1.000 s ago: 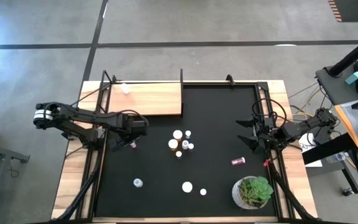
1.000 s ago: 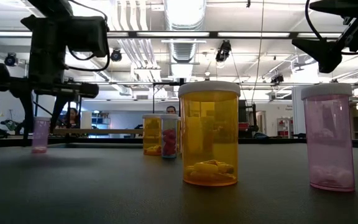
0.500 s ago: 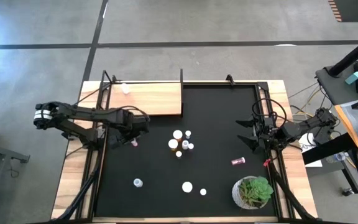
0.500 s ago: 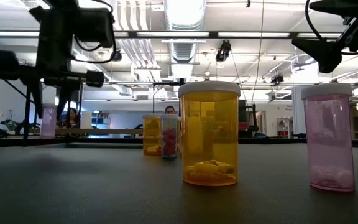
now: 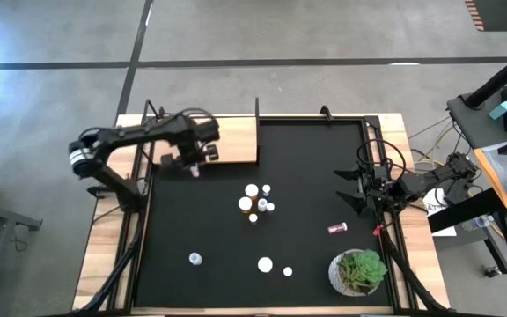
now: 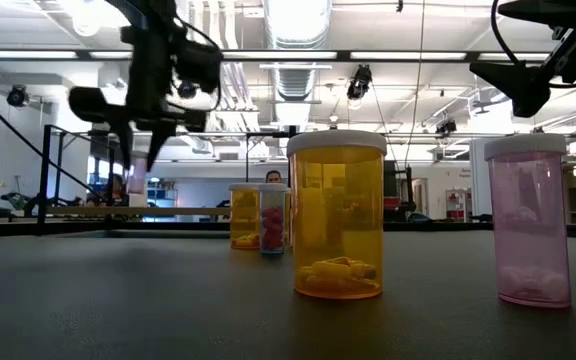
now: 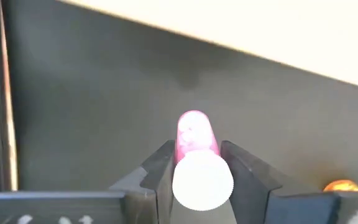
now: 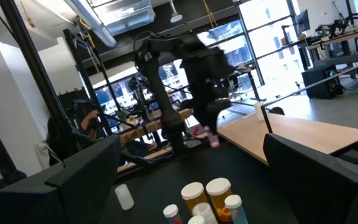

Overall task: Pick and place medicine bottles onto shelf by color
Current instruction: Put the top left pink pill bottle on the shelf

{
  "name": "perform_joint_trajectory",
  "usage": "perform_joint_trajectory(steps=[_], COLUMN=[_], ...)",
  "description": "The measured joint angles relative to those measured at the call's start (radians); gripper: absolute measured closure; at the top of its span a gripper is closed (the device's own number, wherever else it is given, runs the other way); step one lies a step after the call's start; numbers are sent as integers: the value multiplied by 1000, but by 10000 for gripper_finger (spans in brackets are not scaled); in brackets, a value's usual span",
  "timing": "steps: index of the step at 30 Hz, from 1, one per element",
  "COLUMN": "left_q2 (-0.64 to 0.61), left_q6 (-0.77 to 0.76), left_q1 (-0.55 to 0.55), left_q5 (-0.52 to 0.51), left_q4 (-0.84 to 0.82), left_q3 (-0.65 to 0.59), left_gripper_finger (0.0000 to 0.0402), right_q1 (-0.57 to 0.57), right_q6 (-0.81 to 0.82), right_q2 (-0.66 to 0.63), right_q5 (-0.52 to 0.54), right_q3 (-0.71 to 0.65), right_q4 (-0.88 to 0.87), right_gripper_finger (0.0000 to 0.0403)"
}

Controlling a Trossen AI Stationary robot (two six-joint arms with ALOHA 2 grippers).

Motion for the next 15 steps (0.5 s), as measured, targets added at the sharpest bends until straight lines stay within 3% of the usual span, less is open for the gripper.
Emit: perform_joint_trajectory(steps=[7,15], left_q2=[144,268], left_q6=[193,296], left_q1=[162,308], left_q5=[2,-3], left_q4=[-22,-21], left_q3=[155,284], left_gripper_finger=[300,300], right_q1=[0,0], right_q6=[0,0], right_q2=[0,0], right_q5=[0,0], right_q3=[0,0], right_q4=[0,0], right_gripper_finger=[19,19])
